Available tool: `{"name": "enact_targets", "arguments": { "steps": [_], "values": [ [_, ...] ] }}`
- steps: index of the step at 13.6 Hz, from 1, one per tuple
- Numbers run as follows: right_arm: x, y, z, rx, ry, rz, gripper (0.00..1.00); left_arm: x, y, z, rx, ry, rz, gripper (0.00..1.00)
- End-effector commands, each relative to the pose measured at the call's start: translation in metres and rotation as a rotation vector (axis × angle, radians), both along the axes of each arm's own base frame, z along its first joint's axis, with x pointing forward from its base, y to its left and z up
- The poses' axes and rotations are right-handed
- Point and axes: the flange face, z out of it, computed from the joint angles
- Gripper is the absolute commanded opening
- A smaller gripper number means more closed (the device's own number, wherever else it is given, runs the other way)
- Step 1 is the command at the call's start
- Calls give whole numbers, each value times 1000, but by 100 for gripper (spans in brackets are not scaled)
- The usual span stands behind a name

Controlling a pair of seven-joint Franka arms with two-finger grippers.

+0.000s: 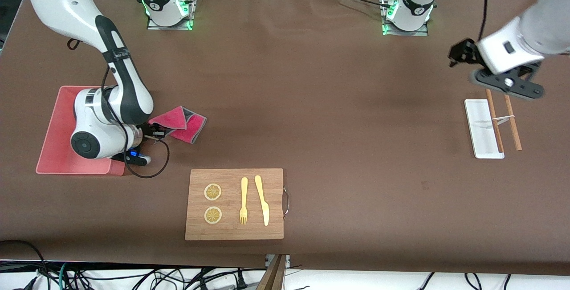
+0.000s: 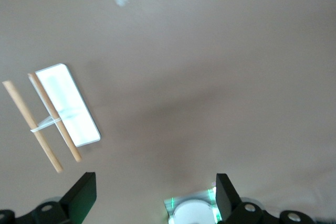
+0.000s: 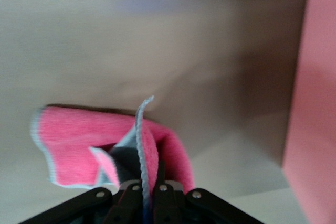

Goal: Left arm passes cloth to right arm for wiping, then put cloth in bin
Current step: 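Wipe the table beside the board with the cloth in the right gripper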

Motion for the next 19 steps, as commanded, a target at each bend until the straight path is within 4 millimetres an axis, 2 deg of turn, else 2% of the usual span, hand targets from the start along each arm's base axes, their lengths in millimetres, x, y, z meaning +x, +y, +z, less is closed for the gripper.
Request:
{"name": "enact_targets", "arguments": {
  "steps": [1,3,5,7,8,9,11,13,14,16,17,19],
  "values": [
    [-3,57,-2,-19,-40,-81,0,-24,11,-27,12,-156,-7,100],
    [-8,103,-4,-18,-71,-155,0,-36,17,-45,-25,-176,21,100],
    [-13,139,-5,-10,-99,-227,0,-33,18,-38,-17,-179,56,100],
    [-22,181,-9,10,-129,-289,0,-31,18,-37,5,-137,229,100],
    [-27,202,-11,17,-142,-324,0,-30,18,-32,12,-121,261,100],
    [-33,223,-15,30,-154,-361,0,-23,18,-27,5,-127,269,100],
    [-40,258,-7,75,-173,-430,0,-5,18,-15,-3,-159,279,100],
    [-49,289,-3,101,-174,-481,0,6,9,-16,-5,-152,259,100],
    [-53,302,-3,120,-177,-506,0,5,-1,-15,-4,-151,247,100],
    [-59,319,-3,147,-187,-553,0,2,2,-9,-10,-159,243,100],
    [-60,321,-5,147,-187,-547,0,-4,-1,-3,-10,-150,237,100],
    [-56,304,-9,126,-185,-489,0,-16,-1,-2,3,-82,238,100]
  ]
}}
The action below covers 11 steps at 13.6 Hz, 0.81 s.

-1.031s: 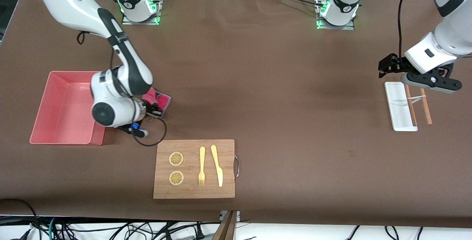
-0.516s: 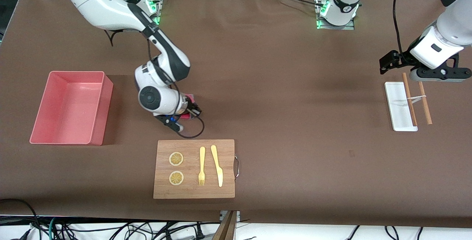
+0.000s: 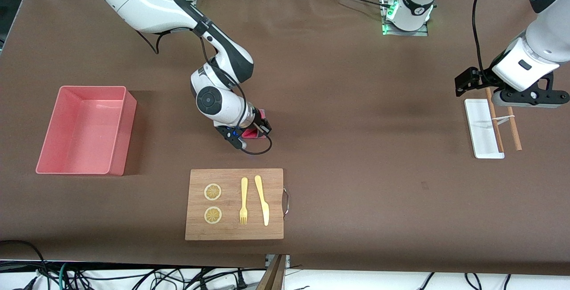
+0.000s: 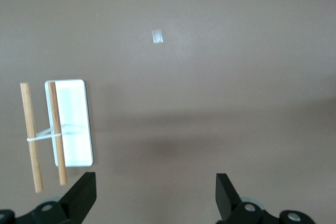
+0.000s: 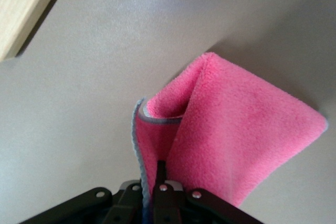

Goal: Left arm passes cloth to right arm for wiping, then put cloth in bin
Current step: 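Wipe the table beside the board with the cloth in the right gripper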

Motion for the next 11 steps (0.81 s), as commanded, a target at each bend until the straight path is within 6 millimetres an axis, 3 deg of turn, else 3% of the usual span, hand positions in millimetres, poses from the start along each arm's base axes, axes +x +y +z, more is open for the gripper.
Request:
{"name": "enact_targets", "arguments": {
  "steps": [1,5,6,7,11],
  "values": [
    [15,-30,-10,-39,22,68,0,-13,5,11,-14,63,15,100],
    [42,-110,-12,-121,59,210,0,-5,5,0,-31,68,36,100],
    [49,-131,-7,-132,69,243,0,-3,5,5,-35,56,37,100],
    [54,-154,-2,-142,81,284,0,1,0,29,-24,3,16,100],
    [66,-229,9,-163,131,409,0,8,3,30,-30,-3,16,100]
  ]
}}
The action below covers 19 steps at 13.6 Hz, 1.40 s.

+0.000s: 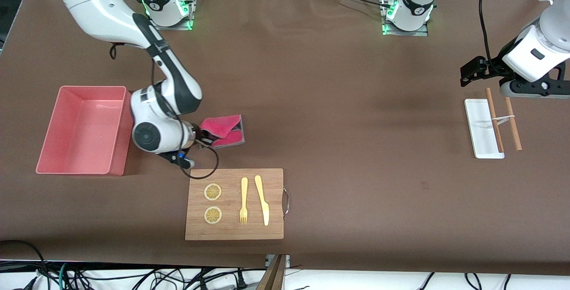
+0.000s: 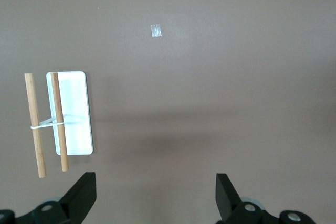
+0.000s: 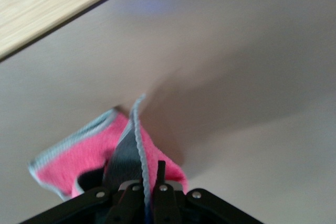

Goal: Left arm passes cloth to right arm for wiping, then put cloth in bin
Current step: 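Wipe the table beside the board with the cloth in the right gripper, then move the cloth over the pink bin and lower it with the right gripper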

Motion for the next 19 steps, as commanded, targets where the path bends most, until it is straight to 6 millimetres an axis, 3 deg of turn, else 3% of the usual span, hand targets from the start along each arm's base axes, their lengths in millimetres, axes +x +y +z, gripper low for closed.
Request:
{"name": "enact_targets", "arguments": {
  "steps": [1,3,6,8,11,13,14,17,19],
  "values": [
    [1,-38,12,-9,26,93,0,9,3,1,-5,3,4,100],
    [4,-68,12,-6,40,143,0,10,20,-2,-18,11,38,100],
    [8,-104,11,0,49,195,0,10,14,0,-11,6,26,100],
    [14,-122,31,13,19,231,0,15,17,-7,-3,15,30,100],
    [13,-136,120,13,0,218,0,17,17,-11,-4,21,31,100],
    [12,-161,185,32,15,248,0,20,18,-10,-4,17,33,100],
    [9,-177,207,46,31,265,0,23,16,-3,-3,1,30,100],
    [-4,-251,262,69,54,318,0,26,16,-5,-4,3,30,100],
    [-14,-301,271,58,70,381,0,25,16,-4,-8,2,30,100]
  ]
}}
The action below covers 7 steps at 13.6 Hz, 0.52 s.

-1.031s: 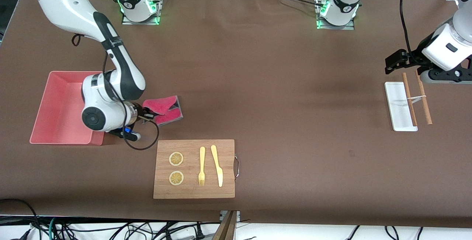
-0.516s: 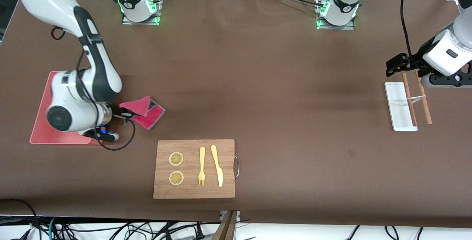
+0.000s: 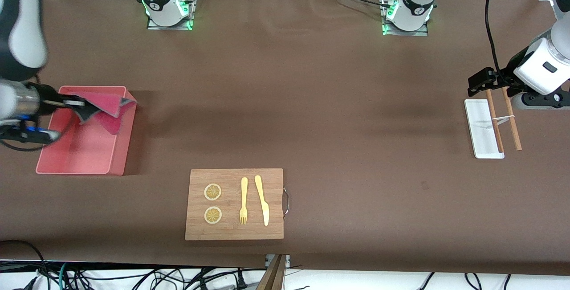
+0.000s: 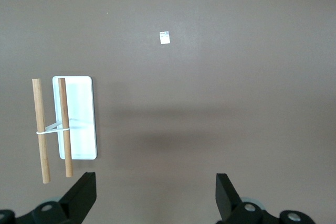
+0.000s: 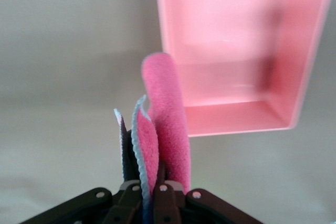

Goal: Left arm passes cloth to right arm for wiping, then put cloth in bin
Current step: 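Move the cloth over the pink bin and lower it with the right gripper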

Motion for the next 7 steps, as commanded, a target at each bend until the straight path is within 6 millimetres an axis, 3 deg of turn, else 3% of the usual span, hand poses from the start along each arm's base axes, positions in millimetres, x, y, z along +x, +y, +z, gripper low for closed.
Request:
{"name": "enact_targets", "arguments": {
  "steps": [1,3,7],
  "values": [
    [-8,-54,2,-7,30,93,0,5,0,5,-17,-3,0,100],
    [-11,-89,-14,-7,49,129,0,5,0,6,-15,-3,-2,100],
    [-7,-100,-95,-10,62,129,0,4,-11,6,-19,-3,-18,100]
  ]
}}
